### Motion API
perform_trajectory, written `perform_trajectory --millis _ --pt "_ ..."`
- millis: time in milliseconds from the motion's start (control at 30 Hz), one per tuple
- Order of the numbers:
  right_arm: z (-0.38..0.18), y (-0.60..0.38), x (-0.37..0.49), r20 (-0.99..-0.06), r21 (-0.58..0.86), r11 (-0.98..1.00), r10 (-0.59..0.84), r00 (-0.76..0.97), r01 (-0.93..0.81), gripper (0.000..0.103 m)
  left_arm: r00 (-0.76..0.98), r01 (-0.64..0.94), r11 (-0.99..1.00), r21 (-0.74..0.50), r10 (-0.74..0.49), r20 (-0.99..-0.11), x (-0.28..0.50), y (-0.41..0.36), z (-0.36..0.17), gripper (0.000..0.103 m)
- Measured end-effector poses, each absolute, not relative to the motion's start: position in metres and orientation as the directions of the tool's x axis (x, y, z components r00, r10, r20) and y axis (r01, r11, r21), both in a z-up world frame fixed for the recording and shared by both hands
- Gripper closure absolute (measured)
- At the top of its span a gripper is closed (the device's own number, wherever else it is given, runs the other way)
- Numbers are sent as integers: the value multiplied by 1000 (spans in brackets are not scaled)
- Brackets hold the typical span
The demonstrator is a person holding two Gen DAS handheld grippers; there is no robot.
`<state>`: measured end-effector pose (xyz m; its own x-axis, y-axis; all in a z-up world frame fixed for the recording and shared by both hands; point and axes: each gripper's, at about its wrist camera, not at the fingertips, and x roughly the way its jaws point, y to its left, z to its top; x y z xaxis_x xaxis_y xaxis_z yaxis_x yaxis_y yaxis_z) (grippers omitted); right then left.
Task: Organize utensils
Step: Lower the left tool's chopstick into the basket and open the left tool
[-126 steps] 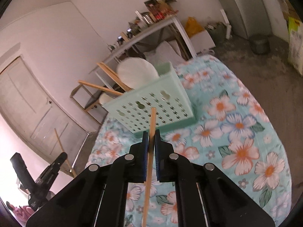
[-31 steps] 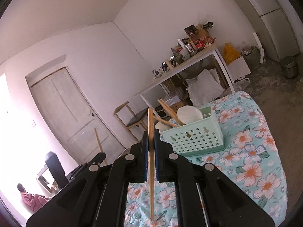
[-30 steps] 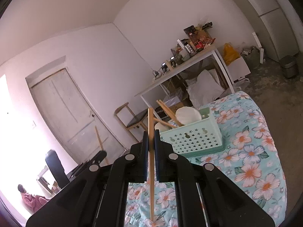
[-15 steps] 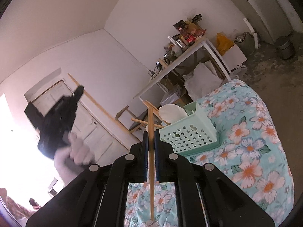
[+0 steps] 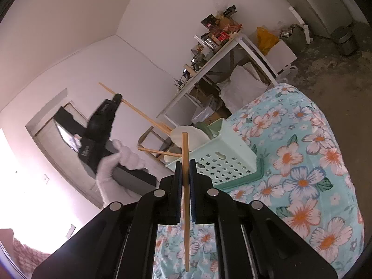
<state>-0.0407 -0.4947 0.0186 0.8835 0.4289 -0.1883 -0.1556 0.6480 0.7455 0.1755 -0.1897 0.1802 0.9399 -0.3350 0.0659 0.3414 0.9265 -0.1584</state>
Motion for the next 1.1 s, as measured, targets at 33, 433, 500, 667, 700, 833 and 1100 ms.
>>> perform_trajectory --millis 33,433,500,667,700,833,1100 --pt "18 -496 -41 -189 748 646 428 884 -153 97 943 334 930 -153 -330 49 178 -193 174 98" --pt "32 -489 -49 -198 724 673 408 891 -147 97 927 376 911 -170 -372 57 142 -168 168 62" --pt "41 -485 -53 -189 708 688 400 897 -157 97 927 375 909 -180 -369 70 133 -156 174 58" --pt "75 -479 -59 -150 640 745 360 921 -186 97 937 348 919 -187 -343 62 111 -120 182 43" --pt "83 -478 -59 -141 624 757 353 925 -194 97 940 341 921 -187 -337 54 106 -110 181 39" --pt "121 -471 -57 -90 543 811 315 945 -219 97 948 310 935 -171 -318 -21 96 -78 172 24" --pt "198 -438 -23 17 348 903 263 965 -252 97 930 256 961 -104 -274 -243 77 -40 118 15"
